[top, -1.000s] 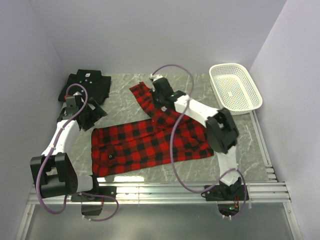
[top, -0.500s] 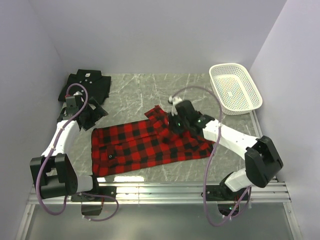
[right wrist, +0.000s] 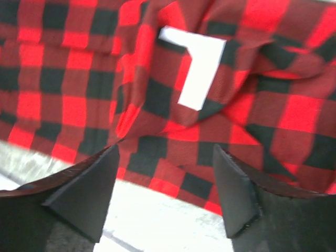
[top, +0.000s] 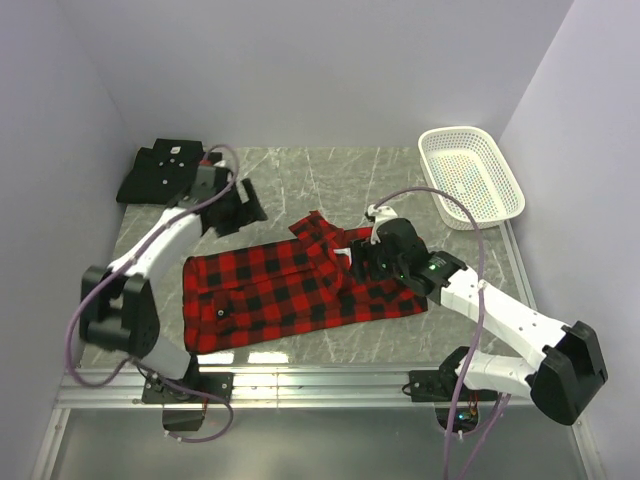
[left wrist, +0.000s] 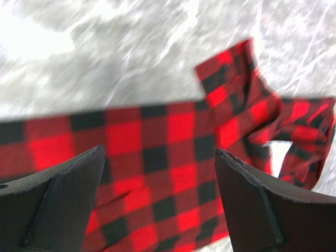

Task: Fold and stack the long sleeve shirts
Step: Fold the shirt

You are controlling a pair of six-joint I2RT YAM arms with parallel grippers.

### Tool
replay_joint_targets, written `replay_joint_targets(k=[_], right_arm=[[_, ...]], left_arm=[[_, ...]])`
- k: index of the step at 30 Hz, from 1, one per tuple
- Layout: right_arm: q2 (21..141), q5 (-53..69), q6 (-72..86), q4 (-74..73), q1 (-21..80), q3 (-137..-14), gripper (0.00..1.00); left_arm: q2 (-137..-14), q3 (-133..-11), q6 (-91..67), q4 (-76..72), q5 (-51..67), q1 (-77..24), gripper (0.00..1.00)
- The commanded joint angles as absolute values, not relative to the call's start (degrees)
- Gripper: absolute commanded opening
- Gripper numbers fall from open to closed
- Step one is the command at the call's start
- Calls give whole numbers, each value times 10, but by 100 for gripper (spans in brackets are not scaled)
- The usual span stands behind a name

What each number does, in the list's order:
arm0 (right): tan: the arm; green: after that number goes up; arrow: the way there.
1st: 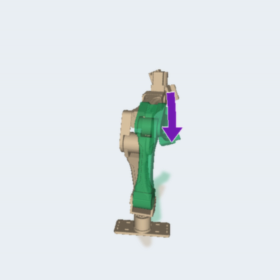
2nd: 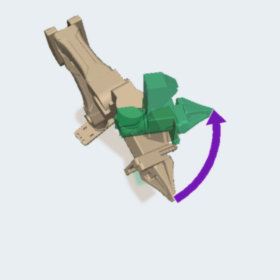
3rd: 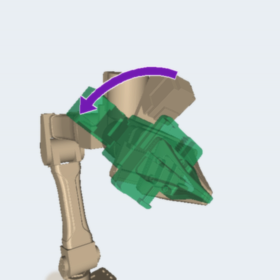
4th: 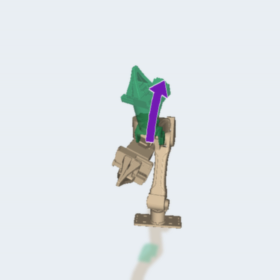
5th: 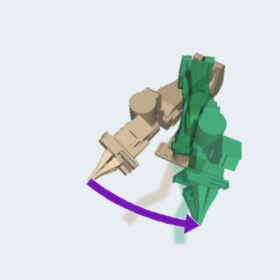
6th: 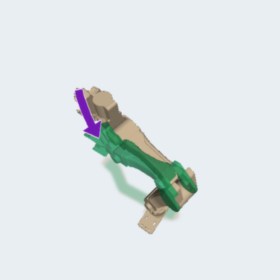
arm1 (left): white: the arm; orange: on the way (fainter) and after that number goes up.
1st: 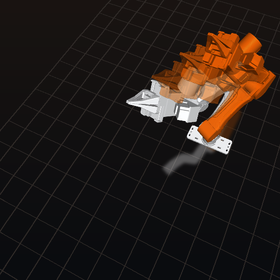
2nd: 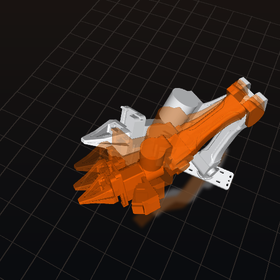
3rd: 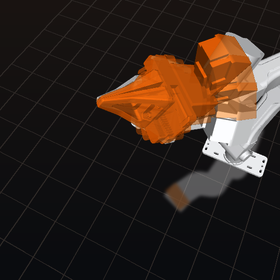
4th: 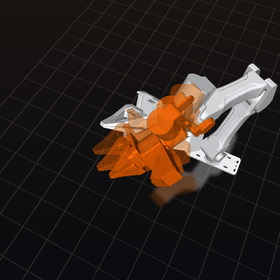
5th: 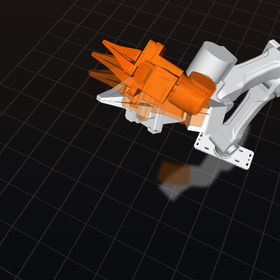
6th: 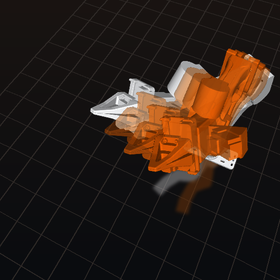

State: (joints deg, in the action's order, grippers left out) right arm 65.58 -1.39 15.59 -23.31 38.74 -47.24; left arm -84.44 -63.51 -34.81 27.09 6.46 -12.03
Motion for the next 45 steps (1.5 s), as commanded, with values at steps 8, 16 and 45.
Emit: replay_joint_targets(k=[8,16,45], right_arm=[[615,-152,256,-209,372,-457,100],[592,-117,306,-173,368,-404,98],[573,-125,304,-163,367,-375,96]], left_arm=[[-1128,-976,-410,364,-75,-262,75],[-1262,-1106,-436,382,-101,-299,54],[-1369,-1100,-445,281,-98,-314,22]])
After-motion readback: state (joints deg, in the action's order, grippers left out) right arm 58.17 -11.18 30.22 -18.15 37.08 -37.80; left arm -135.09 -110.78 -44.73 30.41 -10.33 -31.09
